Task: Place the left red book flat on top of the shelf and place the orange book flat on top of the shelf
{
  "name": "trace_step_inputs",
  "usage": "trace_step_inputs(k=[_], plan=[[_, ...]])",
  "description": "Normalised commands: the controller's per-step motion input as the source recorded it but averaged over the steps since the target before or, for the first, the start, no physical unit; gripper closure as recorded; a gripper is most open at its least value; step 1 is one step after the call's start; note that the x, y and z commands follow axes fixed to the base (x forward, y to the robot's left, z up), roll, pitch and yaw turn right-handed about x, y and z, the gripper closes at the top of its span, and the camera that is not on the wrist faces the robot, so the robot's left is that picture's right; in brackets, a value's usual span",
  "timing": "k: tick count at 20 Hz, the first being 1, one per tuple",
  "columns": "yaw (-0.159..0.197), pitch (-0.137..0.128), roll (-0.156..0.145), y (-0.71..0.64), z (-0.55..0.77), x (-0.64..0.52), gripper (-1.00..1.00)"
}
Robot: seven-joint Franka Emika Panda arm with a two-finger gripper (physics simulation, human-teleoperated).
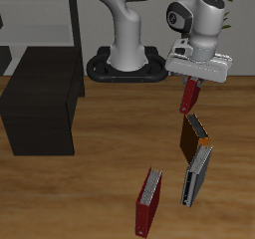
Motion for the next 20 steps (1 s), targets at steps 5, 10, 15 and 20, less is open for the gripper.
trace_step_inputs(k=[5, 10, 15, 20], plan=[[0.049, -0.051, -0.048, -0.52, 0.65, 0.22, 1.00], [0.068, -0.068, 0.072, -0.47, 0.68, 0.17, 1.00], [0.052, -0.008, -0.025, -0.56, 0.44, 0.17, 1.00], [0.095, -0.046, -0.207, -0.69, 0.39, 0.03, 1.00]])
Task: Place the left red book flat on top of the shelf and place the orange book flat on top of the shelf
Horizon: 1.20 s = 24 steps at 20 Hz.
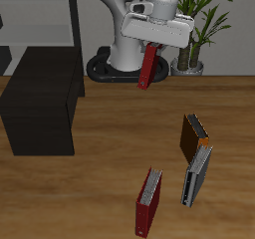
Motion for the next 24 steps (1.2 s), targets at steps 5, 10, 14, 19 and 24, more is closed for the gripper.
trace_step_inputs(k=[5, 10, 14, 19, 24], plan=[[0.036, -0.019, -0.161, -0.43, 0.30, -0.07, 1.00], [0.034, -0.057, -0.133, -0.48, 0.46, -0.15, 1.00], [0.024, -0.050, -0.105, -0.37, 0.26, -0.12, 1.00], [0.036, -0.024, -0.084, -0.35, 0.20, -0.10, 1.00], [-0.038, -0.044, -0.063, -0.36, 0.43, -0.18, 1.00]])
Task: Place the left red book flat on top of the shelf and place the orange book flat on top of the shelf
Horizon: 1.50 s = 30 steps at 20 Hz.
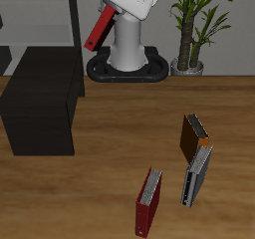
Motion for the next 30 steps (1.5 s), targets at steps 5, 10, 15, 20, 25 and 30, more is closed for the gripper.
trace_step_inputs(k=[5, 10, 15, 20, 25, 30], plan=[[0.005, -0.034, -0.084, -0.40, 0.27, -0.09, 1.00], [-0.004, -0.016, -0.087, -0.45, 0.09, -0.11, 1.00], [0.037, -0.013, -0.094, -0.51, -0.07, -0.06, 1.00], [0.006, 0.007, -0.054, -0.34, -0.12, -0.04, 1.00], [0.024, 0.031, -0.069, -0.47, -0.33, 0.01, 1.00], [0.007, 0.011, -0.034, -0.21, -0.15, -0.04, 1.00]])
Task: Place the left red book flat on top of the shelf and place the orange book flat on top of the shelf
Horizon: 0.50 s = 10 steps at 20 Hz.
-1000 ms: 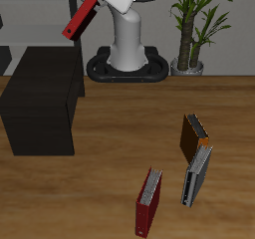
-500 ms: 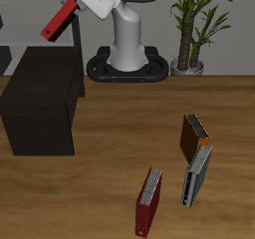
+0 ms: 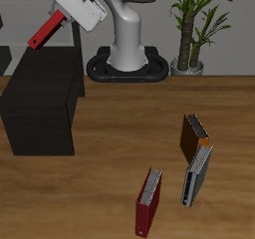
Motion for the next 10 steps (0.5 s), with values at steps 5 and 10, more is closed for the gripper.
trace_step_inputs(k=[5, 10], plan=[[0.010, 0.014, -0.033, -0.20, -0.16, -0.01, 1.00], [-0.007, 0.039, -0.020, -0.13, -0.25, 0.12, 1.00]])
